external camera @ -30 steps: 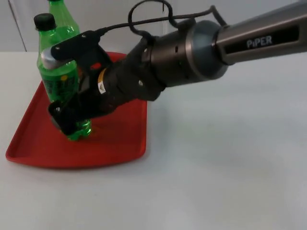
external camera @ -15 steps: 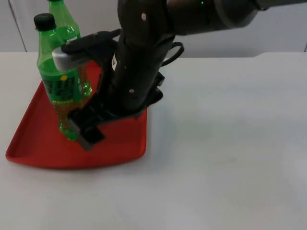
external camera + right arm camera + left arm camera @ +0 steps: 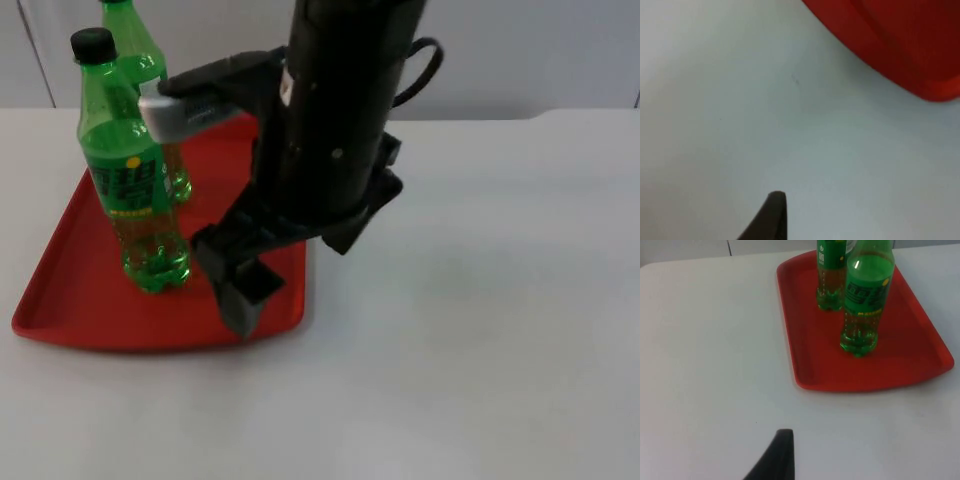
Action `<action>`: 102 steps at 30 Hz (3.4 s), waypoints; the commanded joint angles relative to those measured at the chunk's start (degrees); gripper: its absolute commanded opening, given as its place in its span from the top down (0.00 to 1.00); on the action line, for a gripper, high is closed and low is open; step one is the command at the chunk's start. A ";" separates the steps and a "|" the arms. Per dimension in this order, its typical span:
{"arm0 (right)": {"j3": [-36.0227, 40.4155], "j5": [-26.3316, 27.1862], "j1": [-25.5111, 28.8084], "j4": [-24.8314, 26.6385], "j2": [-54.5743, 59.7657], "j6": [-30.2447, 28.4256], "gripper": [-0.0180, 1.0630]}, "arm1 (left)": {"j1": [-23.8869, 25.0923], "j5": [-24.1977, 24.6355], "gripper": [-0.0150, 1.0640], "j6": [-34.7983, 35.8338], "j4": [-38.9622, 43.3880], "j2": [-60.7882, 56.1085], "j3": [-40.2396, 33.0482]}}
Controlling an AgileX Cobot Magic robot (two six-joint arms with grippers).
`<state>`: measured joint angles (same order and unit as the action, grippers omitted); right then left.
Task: Place the bottle upright on the tray.
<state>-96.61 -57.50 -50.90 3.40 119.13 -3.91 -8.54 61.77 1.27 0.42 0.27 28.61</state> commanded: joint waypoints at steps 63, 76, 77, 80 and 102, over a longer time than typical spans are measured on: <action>59.22 10.56 -0.26 -0.25 -97.25 0.01 0.01 | 0.01 -0.19 0.01 0.46 0.25 -0.27 -0.25; 59.22 -0.56 -0.26 -3.40 -107.81 0.01 0.01 | 0.01 -0.19 0.01 0.46 0.25 -0.27 -0.25; 59.22 -1.27 -0.26 -3.40 -108.66 0.01 0.01 | 0.01 -0.19 0.01 0.46 0.25 -0.27 -0.25; 59.22 -2.40 -0.26 -3.40 -110.20 0.01 0.01 | 0.01 -0.19 0.01 0.46 0.25 -0.27 -0.25; 63.49 -7.01 -0.26 -4.68 -119.13 1.40 0.01 | 0.01 -0.19 0.01 0.46 0.25 -0.27 -0.25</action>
<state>-34.08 -64.70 -51.01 -1.02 0.09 -2.80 -8.54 61.77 1.37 0.42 0.27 28.61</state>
